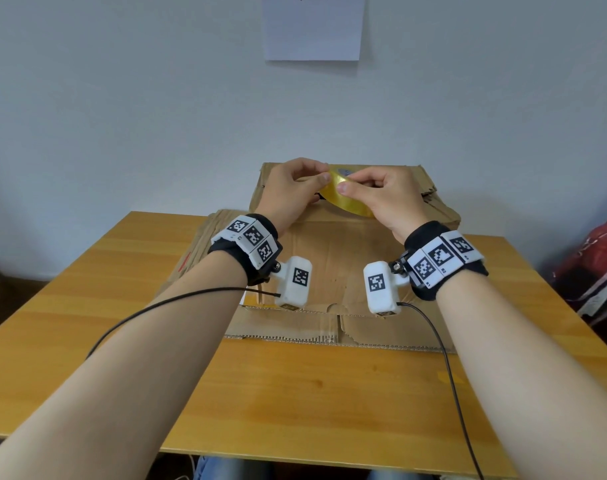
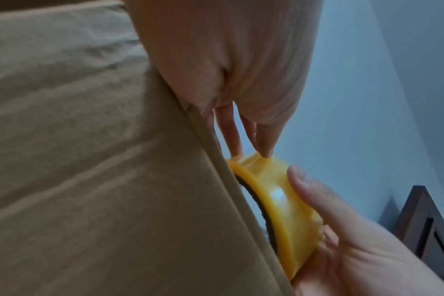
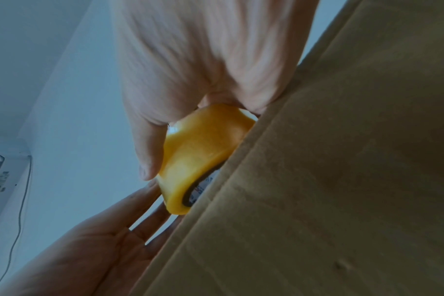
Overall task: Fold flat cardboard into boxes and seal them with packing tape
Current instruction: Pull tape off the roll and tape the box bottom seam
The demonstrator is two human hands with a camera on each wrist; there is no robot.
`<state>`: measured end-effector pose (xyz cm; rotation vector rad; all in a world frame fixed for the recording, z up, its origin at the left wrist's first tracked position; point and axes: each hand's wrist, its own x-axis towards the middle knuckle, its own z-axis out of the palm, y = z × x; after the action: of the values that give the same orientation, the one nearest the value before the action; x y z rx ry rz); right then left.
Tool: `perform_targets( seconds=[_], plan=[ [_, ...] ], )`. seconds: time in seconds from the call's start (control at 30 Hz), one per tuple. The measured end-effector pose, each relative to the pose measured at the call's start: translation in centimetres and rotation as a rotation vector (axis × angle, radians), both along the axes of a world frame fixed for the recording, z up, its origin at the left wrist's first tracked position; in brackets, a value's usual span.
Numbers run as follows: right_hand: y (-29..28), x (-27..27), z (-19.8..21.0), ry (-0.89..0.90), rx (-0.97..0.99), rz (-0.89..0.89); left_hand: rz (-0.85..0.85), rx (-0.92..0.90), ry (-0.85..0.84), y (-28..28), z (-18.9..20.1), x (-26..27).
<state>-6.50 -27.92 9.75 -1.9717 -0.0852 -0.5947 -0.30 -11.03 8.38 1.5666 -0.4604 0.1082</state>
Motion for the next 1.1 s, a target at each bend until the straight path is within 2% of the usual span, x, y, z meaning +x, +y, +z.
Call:
perform_targets(
  seconds=[0.37, 1.1],
  plan=[
    [0.07, 0.32, -0.39, 0.004, 0.012, -0.017, 0.04, -0.014, -0.04, -0.01, -0.02, -0.18],
    [0.03, 0.62, -0.55, 0.005, 0.024, -0.01, 0.07, 0.143, -0.107, -0.14, 0.09, -0.12]
  ],
)
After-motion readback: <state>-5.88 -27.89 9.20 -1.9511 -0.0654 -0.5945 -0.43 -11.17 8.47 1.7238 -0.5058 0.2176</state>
